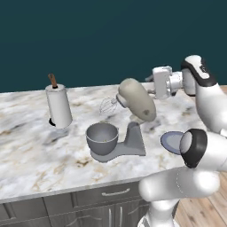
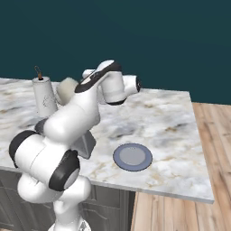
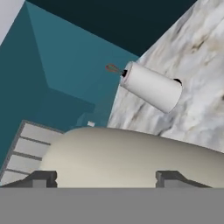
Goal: Add butter and sugar cubes to the stand mixer bowl and then turn on the stand mixer to begin making frosting.
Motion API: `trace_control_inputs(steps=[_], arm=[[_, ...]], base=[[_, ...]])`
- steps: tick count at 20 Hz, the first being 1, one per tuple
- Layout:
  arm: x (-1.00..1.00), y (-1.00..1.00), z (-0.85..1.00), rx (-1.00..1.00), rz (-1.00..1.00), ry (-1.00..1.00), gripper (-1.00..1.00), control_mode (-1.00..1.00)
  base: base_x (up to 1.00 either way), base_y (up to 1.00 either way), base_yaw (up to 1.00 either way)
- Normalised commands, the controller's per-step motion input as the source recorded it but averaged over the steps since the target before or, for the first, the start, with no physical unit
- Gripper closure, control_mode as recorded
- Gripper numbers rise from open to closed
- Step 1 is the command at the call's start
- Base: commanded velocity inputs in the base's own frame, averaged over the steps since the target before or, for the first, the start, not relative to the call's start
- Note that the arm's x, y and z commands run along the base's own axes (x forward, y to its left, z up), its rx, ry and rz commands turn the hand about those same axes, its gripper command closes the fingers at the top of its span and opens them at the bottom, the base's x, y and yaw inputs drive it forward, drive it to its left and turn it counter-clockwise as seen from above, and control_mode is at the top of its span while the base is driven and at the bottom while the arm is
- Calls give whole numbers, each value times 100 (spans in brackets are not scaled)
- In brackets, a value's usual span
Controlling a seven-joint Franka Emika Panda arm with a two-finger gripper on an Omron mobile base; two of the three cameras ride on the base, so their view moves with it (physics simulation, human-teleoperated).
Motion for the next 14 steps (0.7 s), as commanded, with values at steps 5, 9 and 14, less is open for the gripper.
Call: trace_control_inputs(steps=[5,9,14], arm=[[0,100,0,-24,0,0,-100,-100],[0,100,0,-31,0,0,-100,-100],[0,83,0,-32,-1,0,-100,-100]], base=[[0,0,0],[0,0,0],[0,0,0]])
